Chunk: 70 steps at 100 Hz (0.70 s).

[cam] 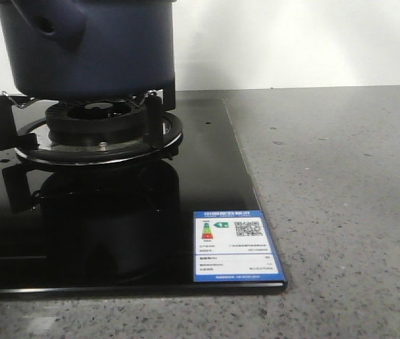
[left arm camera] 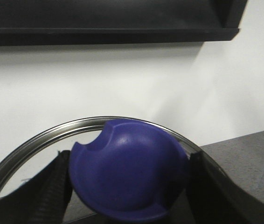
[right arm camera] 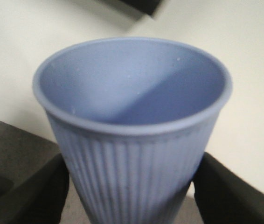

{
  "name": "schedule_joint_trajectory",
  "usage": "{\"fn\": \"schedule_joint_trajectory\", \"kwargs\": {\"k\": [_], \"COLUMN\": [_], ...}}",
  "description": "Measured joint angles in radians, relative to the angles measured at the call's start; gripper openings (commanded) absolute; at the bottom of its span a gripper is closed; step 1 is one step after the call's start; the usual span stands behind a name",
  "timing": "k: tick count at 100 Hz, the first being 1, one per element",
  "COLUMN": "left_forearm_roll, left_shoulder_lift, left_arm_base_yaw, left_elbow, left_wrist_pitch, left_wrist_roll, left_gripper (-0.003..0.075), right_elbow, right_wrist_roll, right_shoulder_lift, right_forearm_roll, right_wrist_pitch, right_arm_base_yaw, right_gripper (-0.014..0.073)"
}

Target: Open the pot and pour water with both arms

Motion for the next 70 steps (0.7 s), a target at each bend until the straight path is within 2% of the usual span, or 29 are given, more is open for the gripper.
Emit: {"fn": "schedule_joint_trajectory", "kwargs": {"k": [18, 33, 48, 70], "left_forearm_roll": [-0.004, -0.004, -0.004, -0.004], "left_shoulder_lift": [0.000, 0.000, 0.000, 0.000], "left_arm_base_yaw": [-0.041, -0.047, -0.047, -0.047], "left_elbow": [0.000, 0.000, 0.000, 0.000], "left_wrist_pitch": [-0.024, -0.029, -0.030, -0.034], "left_wrist_roll": [0.011, 0.012, 0.012, 0.012], "left_gripper": [0.0348, 0.0348, 0.0348, 0.0348], "right_elbow": [0.239, 0.397, 0.496, 0.510], "right_wrist_roll": [0.191, 0.283, 0.314, 0.319], "right_shoulder_lift": [-0.107, -0.148, -0.142, -0.054], "right_forearm_roll": [0.013, 0.007, -0.001, -0.012], "right_wrist_pitch": [-0.189, -0.365, -0.584, -0.820], "right_arm_base_yaw": [-0.150, -0.283, -0.414, -0.546], "right_gripper": [0.0339, 0.0339, 0.0339, 0.0339]}}
